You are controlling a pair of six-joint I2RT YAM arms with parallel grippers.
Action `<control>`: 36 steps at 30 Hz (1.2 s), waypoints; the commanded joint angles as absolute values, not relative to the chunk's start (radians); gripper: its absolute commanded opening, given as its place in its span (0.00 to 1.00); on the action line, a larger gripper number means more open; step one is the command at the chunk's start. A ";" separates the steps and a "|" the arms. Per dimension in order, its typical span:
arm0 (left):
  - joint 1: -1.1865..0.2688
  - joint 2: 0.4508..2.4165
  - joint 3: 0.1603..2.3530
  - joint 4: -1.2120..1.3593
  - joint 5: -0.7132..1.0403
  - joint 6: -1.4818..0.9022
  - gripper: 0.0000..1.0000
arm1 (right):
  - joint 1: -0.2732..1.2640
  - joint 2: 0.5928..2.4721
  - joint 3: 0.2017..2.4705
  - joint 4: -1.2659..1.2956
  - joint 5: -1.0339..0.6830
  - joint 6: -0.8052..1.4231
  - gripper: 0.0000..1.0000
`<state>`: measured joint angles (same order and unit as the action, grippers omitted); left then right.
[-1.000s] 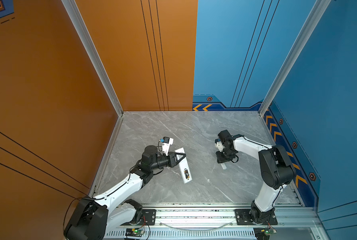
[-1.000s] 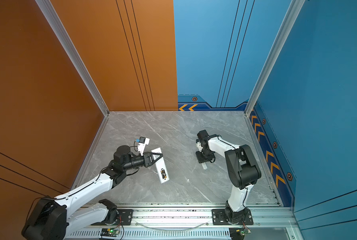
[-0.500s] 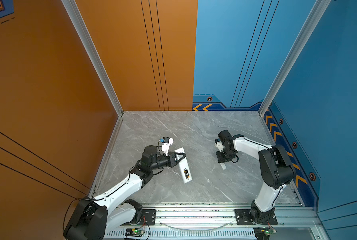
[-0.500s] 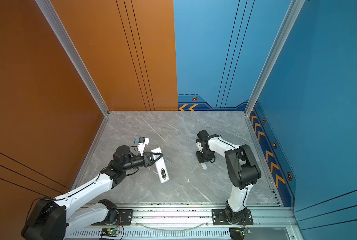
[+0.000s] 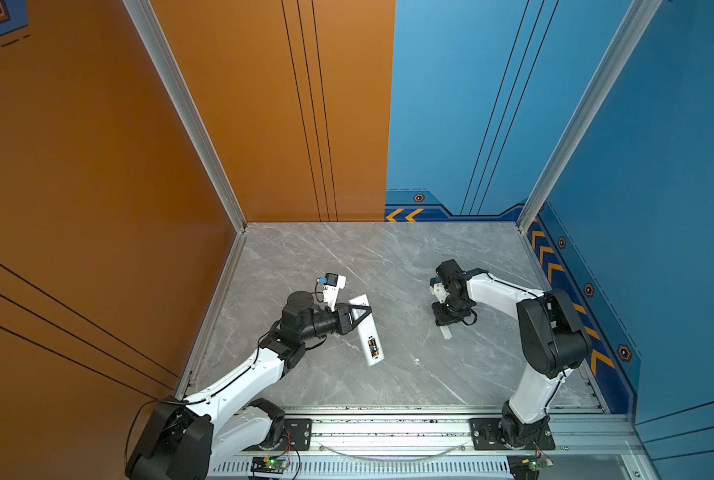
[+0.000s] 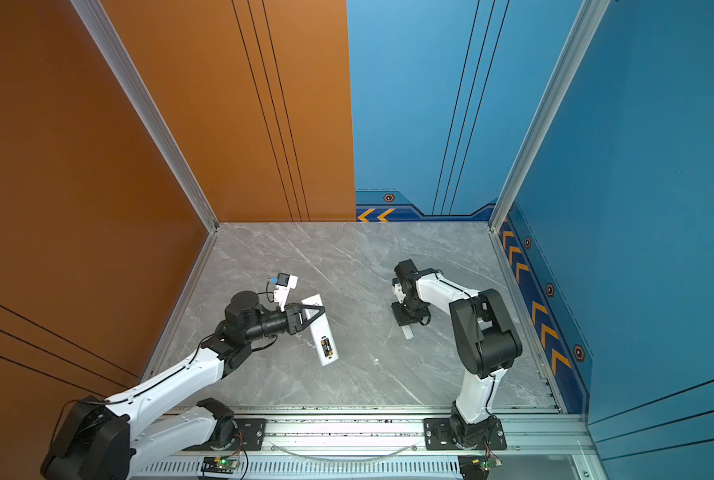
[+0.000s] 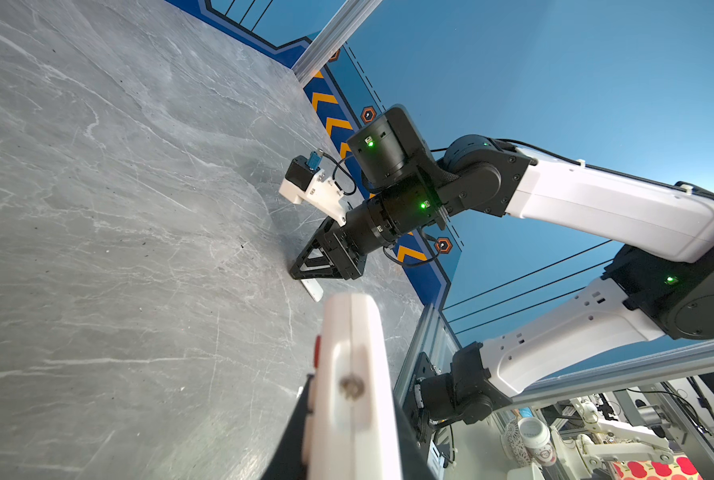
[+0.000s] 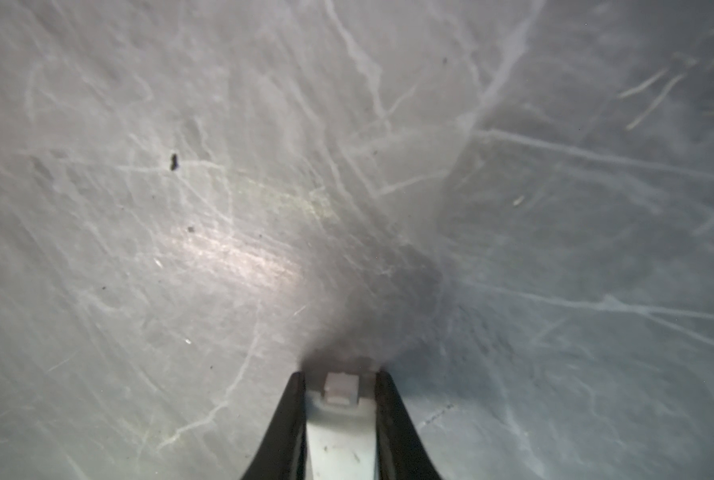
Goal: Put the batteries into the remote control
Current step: 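Lift the white cover off the table with the right gripper, then carry the cover with the right gripper to the remote's compartment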
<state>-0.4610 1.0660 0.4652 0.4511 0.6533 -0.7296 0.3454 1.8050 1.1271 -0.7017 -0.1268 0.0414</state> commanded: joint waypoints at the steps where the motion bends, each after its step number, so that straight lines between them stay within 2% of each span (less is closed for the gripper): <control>1: -0.457 1.051 0.459 0.459 0.643 -0.724 0.00 | 0.343 1.816 1.137 -0.696 -0.111 0.028 0.20; 19: -0.452 1.041 0.462 0.459 0.622 -0.738 0.00 | 0.394 1.730 1.108 -0.679 -0.081 0.027 0.13; 36: -0.456 1.030 0.443 0.459 0.550 -0.747 0.00 | 0.456 1.501 1.030 -0.620 -0.097 0.105 0.11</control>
